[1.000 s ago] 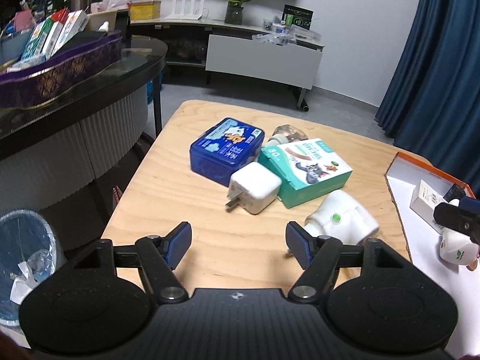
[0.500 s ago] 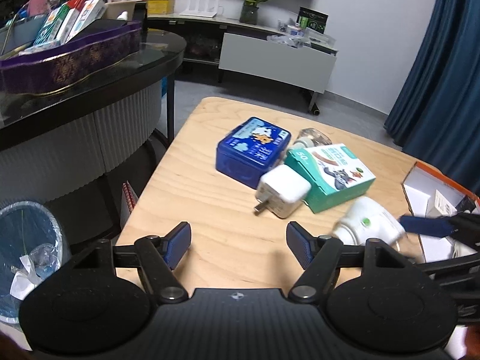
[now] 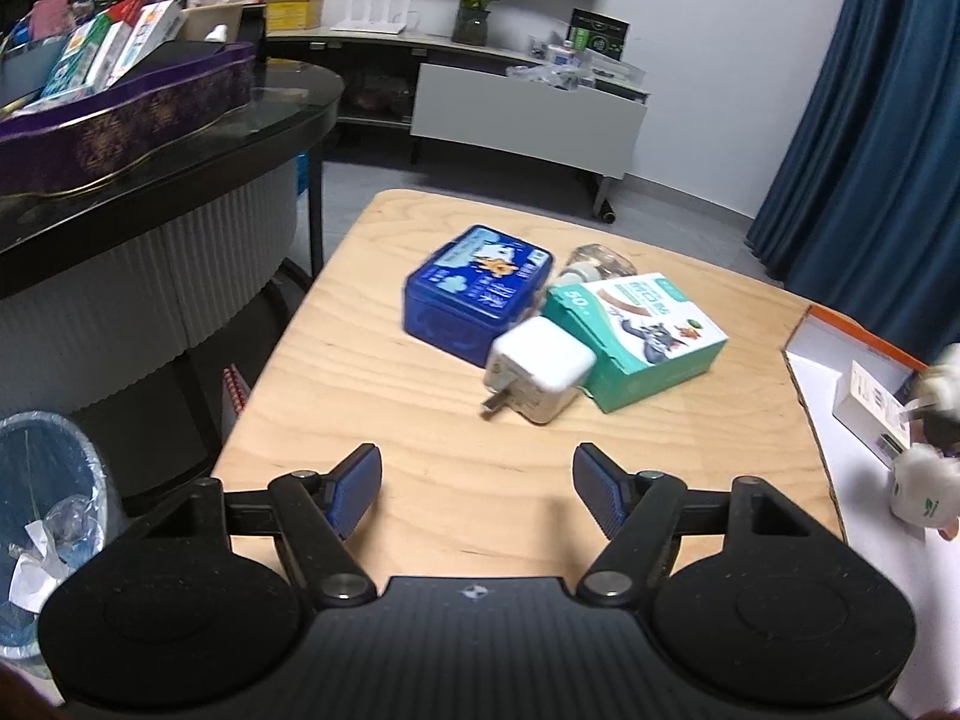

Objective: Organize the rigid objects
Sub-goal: 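Grasp the white charger with left tool while right tool approaches teal box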

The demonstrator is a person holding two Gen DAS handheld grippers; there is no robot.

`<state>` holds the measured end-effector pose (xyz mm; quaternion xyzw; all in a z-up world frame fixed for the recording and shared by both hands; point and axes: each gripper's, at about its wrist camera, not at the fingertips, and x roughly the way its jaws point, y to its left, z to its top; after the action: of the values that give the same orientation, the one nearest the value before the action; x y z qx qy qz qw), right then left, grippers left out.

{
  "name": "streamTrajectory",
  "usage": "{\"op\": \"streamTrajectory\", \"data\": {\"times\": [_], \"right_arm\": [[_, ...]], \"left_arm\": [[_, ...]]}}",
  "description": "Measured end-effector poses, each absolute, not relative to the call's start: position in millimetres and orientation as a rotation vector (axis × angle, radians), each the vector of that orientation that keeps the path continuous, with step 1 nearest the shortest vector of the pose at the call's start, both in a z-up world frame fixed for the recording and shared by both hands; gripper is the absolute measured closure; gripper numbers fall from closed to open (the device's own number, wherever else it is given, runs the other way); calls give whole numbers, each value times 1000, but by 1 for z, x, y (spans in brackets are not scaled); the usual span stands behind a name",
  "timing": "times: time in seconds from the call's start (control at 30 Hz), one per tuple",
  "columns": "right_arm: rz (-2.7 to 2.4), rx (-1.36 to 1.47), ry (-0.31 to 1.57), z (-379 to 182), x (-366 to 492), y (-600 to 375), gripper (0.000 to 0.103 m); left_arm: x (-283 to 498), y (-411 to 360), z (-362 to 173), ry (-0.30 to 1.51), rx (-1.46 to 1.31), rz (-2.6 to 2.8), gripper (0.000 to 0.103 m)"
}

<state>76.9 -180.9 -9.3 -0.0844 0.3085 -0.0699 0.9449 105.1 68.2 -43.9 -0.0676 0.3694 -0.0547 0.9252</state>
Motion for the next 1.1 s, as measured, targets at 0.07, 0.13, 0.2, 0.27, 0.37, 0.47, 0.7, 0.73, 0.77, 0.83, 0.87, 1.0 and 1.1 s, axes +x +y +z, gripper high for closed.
{"op": "streamTrajectory", "data": {"times": [0.07, 0.13, 0.2, 0.27, 0.37, 0.47, 0.7, 0.73, 0.77, 0.83, 0.87, 1.0, 1.1], "right_arm": [[-258, -192, 628, -10, 75, -204, 19], [-308, -165, 651, -13, 78, -220, 17], [-277, -82, 619, -9, 73, -226, 15], [-141, 1, 603, -5, 71, -221, 14], [25, 25, 621, -8, 82, -194, 14], [127, -4, 643, -15, 93, -166, 14], [203, -27, 643, -14, 101, -138, 14], [205, -20, 644, -14, 103, -138, 14], [208, -12, 647, -14, 108, -137, 14], [216, 5, 652, -15, 113, -137, 14], [215, 12, 653, -15, 115, -137, 14], [209, 34, 659, -18, 122, -138, 14], [212, 38, 668, -21, 128, -138, 13]], "left_arm": [[105, 65, -44, 758, -138, -125, 31], [105, 61, -44, 758, -132, -132, 31], [105, 59, -44, 754, -122, -138, 30], [106, 57, -43, 752, -114, -134, 28], [111, 56, -44, 745, -101, -132, 26], [120, 54, -45, 728, -68, -125, 26], [149, 56, -56, 717, -8, -148, 26], [152, 55, -56, 717, -3, -157, 26], [156, 54, -57, 716, 4, -173, 26], [162, 49, -59, 709, 35, -204, 25], [165, 46, -60, 706, 55, -220, 25], [172, 39, -68, 688, 90, -276, 29], [170, 35, -67, 672, 114, -289, 53]]}}
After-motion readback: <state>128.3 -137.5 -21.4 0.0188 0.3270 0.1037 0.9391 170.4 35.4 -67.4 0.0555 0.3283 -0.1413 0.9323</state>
